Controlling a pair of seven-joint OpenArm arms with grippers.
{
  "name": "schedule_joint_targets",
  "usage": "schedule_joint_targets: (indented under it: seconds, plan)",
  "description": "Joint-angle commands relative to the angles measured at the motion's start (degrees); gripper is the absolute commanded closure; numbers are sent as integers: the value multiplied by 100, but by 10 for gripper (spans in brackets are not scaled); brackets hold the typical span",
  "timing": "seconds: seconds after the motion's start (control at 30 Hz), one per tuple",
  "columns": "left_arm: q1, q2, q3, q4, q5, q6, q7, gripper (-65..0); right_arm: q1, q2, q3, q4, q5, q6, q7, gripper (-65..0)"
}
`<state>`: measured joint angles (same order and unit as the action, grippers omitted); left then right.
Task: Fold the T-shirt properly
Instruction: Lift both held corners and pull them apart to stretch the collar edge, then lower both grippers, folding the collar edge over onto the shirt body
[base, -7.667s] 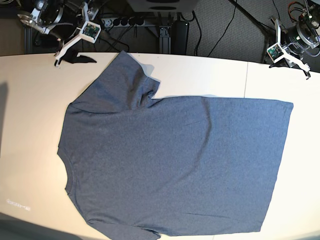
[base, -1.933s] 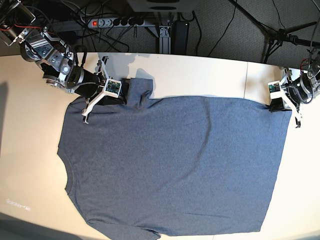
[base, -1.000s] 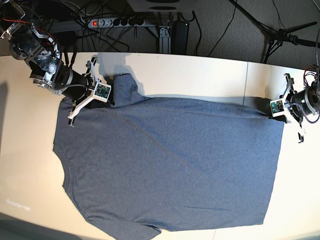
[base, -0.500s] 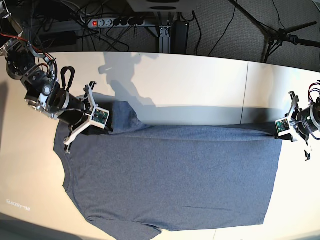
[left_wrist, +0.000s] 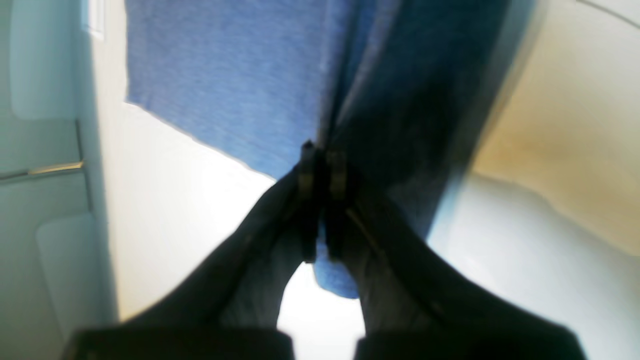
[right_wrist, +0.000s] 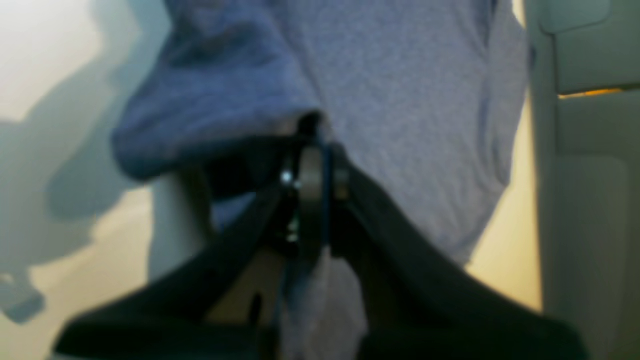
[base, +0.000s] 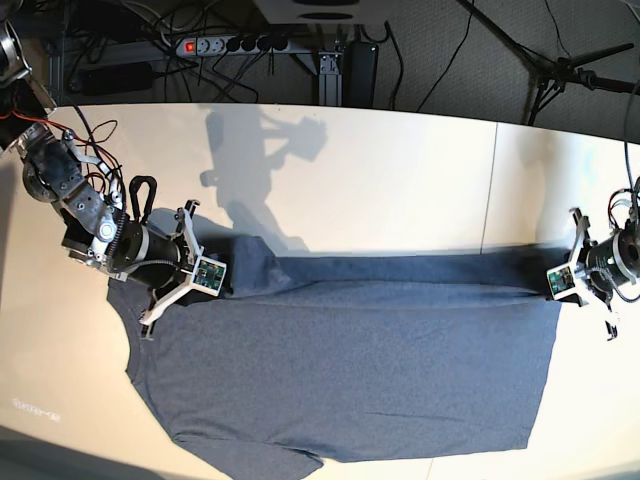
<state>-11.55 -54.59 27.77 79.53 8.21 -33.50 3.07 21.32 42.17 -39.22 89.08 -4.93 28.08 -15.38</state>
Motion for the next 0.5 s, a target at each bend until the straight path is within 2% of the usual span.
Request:
schedule_joint_targets:
  seconds: [0.0, 0.1, 0.3, 0.47]
  plan:
    - [-212, -107, -72, -76, -4, -94, -15, 0, 190, 28, 37, -22, -2, 98, 81, 0]
    - [-407, -9, -68, -350, -4, -195, -63, 0, 313, -127, 35, -208, -24, 177, 81, 0]
    - [-595, 160, -39, -686, 105, -192, -197, 0, 592, -160, 35, -466, -17, 201, 212, 0]
    - [-872, 214, 485, -946, 245, -153, -247, 0, 758, -295, 28, -697, -20, 328, 251, 0]
